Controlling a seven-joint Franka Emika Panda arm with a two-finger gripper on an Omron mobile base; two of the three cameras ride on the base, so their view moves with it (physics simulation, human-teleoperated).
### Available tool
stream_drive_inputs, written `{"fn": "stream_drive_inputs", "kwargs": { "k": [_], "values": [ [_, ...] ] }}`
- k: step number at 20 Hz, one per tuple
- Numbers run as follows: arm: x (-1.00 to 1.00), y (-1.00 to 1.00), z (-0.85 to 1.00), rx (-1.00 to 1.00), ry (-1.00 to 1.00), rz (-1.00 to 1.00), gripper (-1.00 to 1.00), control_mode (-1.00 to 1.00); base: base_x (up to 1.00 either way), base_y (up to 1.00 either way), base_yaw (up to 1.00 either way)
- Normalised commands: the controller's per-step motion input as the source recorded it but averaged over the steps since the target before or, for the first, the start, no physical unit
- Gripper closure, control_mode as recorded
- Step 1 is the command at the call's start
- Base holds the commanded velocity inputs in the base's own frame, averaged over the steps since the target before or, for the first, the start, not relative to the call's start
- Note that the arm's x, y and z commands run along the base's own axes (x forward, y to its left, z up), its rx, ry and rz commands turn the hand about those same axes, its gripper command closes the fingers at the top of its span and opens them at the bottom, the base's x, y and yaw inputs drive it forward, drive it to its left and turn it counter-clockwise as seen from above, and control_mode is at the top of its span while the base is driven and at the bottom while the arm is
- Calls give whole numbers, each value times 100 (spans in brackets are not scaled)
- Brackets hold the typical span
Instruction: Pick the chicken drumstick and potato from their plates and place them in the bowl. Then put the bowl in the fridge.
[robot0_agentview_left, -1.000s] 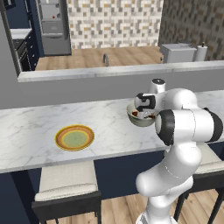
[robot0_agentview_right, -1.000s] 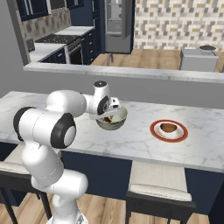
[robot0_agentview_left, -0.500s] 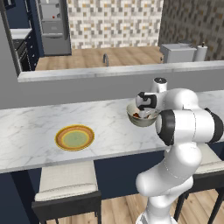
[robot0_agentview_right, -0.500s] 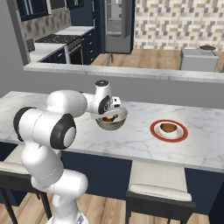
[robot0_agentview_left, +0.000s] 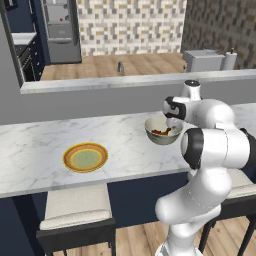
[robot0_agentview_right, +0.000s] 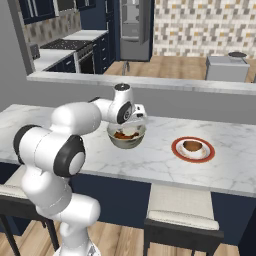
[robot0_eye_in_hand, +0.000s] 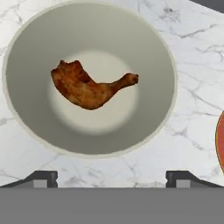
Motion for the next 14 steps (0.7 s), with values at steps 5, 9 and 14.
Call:
{"fn": "stream_drive_inputs", "kwargs": {
  "k": [5, 9, 14],
  "values": [
    [-31, -47, 17, 1, 0, -33, -100, -100, 0, 0, 0],
    [-27, -43, 13, 0, 0, -39, -100, -100, 0, 0, 0],
    [-14, -41, 5, 0, 1, -49, -100, -100, 0, 0, 0]
  ]
}}
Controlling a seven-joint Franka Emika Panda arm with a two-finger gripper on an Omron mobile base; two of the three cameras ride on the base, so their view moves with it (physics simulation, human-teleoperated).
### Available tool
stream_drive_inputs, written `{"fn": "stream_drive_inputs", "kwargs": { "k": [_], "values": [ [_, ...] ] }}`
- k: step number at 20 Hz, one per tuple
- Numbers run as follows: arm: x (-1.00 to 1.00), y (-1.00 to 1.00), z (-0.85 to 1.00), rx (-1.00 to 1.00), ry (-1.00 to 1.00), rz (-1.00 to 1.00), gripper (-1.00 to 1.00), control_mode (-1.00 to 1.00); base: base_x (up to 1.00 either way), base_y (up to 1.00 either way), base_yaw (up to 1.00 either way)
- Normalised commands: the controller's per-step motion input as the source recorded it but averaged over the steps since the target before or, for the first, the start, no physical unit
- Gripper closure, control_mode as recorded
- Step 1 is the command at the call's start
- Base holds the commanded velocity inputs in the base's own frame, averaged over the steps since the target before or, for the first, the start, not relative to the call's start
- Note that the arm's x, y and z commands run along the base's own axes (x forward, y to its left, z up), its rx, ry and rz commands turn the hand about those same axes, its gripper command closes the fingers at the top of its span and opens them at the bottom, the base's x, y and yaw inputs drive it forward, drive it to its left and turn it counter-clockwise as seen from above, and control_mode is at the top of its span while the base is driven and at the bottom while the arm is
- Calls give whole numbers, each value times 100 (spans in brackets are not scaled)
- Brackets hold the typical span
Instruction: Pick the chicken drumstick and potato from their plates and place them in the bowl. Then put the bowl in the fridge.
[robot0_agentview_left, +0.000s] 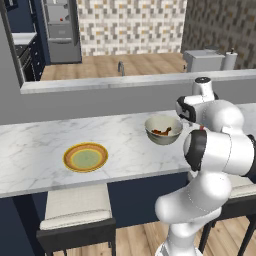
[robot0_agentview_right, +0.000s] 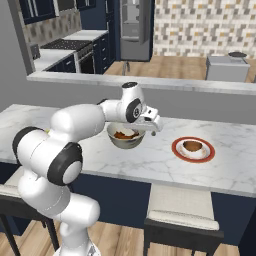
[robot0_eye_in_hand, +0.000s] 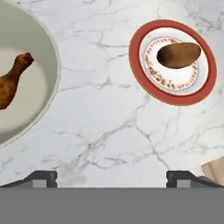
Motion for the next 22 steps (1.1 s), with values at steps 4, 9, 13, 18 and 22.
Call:
{"fn": "stream_drive_inputs", "kwargs": {
  "k": [4, 9, 13, 18, 22],
  "values": [
    [-3, -43, 5, 0, 7, -54, -100, -100, 0, 0, 0],
    [-1, -53, 1, 2, 6, -48, -100, -100, 0, 0, 0],
    [-1, -54, 0, 2, 0, -38, -100, -100, 0, 0, 0],
    [0, -51, -5, 0, -3, -29, -100, -100, 0, 0, 0],
    [6, -44, -13, 4, -7, -26, -100, -100, 0, 0, 0]
  ]
}}
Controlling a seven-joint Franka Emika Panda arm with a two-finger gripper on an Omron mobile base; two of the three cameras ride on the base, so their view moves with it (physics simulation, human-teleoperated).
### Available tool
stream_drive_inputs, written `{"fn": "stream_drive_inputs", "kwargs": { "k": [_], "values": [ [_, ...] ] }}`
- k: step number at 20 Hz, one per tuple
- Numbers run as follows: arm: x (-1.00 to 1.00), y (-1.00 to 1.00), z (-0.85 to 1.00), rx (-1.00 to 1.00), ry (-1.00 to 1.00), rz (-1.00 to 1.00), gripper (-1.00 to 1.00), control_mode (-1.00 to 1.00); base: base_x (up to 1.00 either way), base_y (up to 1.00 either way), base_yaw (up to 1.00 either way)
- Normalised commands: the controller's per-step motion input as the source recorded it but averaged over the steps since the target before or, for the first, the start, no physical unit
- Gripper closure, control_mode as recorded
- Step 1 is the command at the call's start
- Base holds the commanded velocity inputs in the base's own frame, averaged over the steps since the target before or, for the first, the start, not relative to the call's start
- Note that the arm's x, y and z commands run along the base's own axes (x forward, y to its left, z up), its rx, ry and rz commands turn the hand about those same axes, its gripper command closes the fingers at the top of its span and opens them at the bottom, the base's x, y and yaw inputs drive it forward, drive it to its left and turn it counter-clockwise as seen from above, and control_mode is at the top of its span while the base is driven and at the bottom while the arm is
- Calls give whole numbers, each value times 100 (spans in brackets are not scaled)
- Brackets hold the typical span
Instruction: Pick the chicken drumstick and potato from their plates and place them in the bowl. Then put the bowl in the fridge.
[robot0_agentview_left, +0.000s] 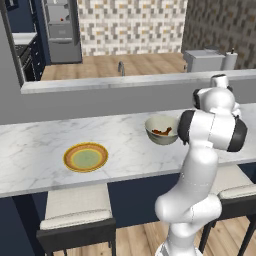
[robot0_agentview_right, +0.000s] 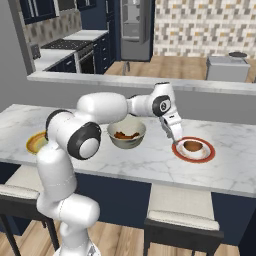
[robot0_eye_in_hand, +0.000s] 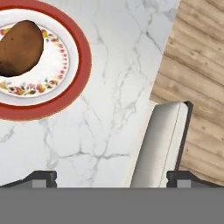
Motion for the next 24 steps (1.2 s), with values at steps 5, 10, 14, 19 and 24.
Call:
{"fn": "stream_drive_inputs", "kwargs": {
  "k": [5, 10, 14, 19, 24],
  "values": [
    [36, -34, -21, 7, -10, -11, -100, -100, 0, 0, 0],
    [41, -17, -15, 2, -6, -10, -100, -100, 0, 0, 0],
    [38, -17, -2, 0, 3, -14, -100, -100, 0, 0, 0],
    [36, -20, -13, 2, 1, -8, -100, -100, 0, 0, 0],
    [36, -15, -21, 3, 1, -2, -100, -100, 0, 0, 0]
  ]
}}
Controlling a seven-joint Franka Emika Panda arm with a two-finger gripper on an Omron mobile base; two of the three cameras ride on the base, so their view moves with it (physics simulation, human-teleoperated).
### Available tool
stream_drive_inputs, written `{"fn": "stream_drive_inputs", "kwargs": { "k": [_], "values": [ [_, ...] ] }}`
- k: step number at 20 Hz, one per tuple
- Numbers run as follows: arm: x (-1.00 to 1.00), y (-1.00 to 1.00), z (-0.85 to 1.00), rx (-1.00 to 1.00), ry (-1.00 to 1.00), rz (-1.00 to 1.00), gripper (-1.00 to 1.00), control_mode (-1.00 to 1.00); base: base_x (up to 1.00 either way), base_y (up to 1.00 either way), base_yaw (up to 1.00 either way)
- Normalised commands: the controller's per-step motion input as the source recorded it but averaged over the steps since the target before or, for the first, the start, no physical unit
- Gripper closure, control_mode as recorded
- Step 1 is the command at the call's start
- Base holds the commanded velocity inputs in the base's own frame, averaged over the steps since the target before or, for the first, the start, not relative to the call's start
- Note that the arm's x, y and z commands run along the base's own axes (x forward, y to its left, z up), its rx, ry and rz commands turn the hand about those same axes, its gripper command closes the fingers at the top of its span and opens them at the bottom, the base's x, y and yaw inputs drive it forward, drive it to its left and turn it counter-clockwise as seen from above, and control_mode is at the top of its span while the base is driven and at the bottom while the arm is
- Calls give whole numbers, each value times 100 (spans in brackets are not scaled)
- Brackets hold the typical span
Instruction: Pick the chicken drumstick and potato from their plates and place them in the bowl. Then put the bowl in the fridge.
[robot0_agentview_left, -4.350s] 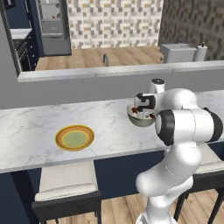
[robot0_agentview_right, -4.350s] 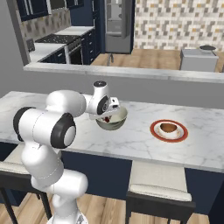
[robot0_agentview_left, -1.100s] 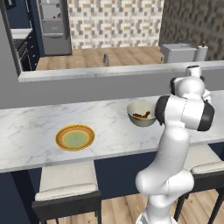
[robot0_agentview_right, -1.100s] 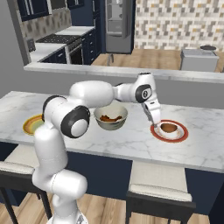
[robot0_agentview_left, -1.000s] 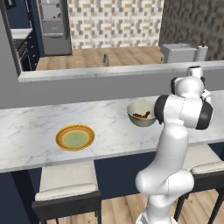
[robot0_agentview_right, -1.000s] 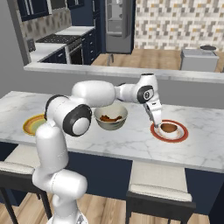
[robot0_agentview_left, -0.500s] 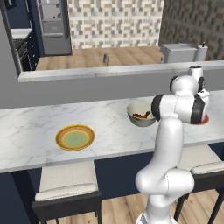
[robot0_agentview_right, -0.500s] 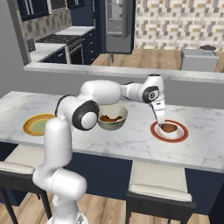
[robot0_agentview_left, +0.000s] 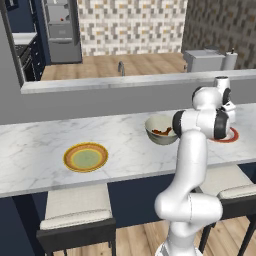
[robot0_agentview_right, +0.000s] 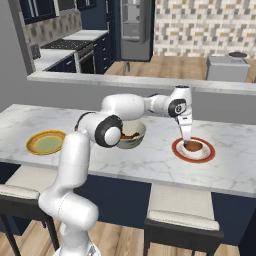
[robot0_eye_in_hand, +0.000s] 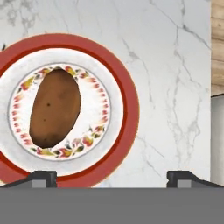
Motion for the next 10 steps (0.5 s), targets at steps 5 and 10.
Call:
{"fn": "stream_drive_inputs", "kwargs": {
  "k": [5, 10],
  "values": [
    [17, -10, -29, 4, 0, 0, -100, -100, 0, 0, 0],
    [15, -14, -24, 1, 0, 0, -100, -100, 0, 0, 0]
  ]
}}
